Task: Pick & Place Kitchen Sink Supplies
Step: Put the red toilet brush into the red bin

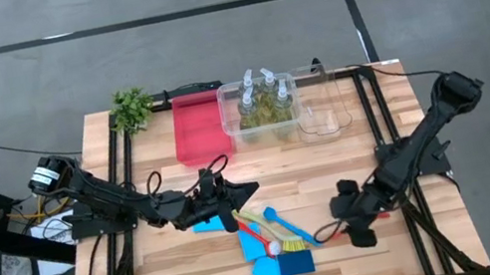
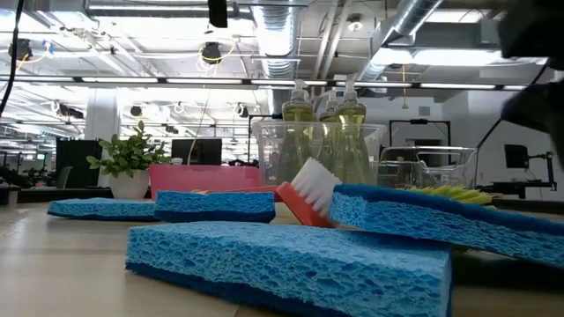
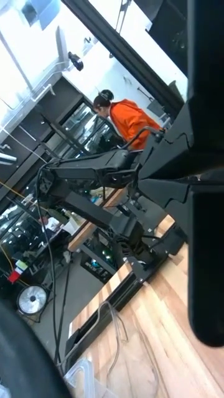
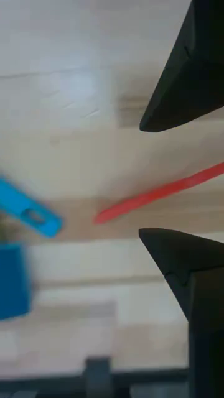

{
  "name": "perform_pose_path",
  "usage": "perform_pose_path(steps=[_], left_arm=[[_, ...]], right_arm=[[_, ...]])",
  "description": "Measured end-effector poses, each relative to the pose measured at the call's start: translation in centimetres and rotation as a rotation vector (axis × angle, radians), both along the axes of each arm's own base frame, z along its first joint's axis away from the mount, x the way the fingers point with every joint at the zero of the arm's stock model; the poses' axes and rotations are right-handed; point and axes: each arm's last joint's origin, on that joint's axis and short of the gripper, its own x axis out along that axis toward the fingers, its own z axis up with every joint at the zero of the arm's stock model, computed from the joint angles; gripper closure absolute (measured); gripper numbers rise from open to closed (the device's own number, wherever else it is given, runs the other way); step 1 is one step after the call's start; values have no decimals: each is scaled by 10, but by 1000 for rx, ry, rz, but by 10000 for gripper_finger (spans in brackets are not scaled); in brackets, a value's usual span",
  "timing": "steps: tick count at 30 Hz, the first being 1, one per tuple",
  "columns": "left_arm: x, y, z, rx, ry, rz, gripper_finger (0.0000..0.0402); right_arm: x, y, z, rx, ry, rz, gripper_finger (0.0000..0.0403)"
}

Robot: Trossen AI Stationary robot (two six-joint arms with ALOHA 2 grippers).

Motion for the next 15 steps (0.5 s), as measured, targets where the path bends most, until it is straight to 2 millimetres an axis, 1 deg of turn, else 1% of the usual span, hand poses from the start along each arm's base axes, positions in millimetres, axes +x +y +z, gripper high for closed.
perform_pose_path(steps=[5, 11, 13, 15], left_arm=[[0, 0, 0, 0, 0, 0, 390], [0, 0, 0, 1, 0, -9, 391], [0, -1, 0, 4, -1, -23, 391], [0, -2, 0, 5, -2, -35, 392]], right_arm=[[-9, 9, -15, -80, 106, 12, 143], [-8, 28, -49, -204, 209, 64, 145], [-5, 32, -63, -238, 248, 53, 156], [-3, 36, -75, -269, 259, 40, 181]])
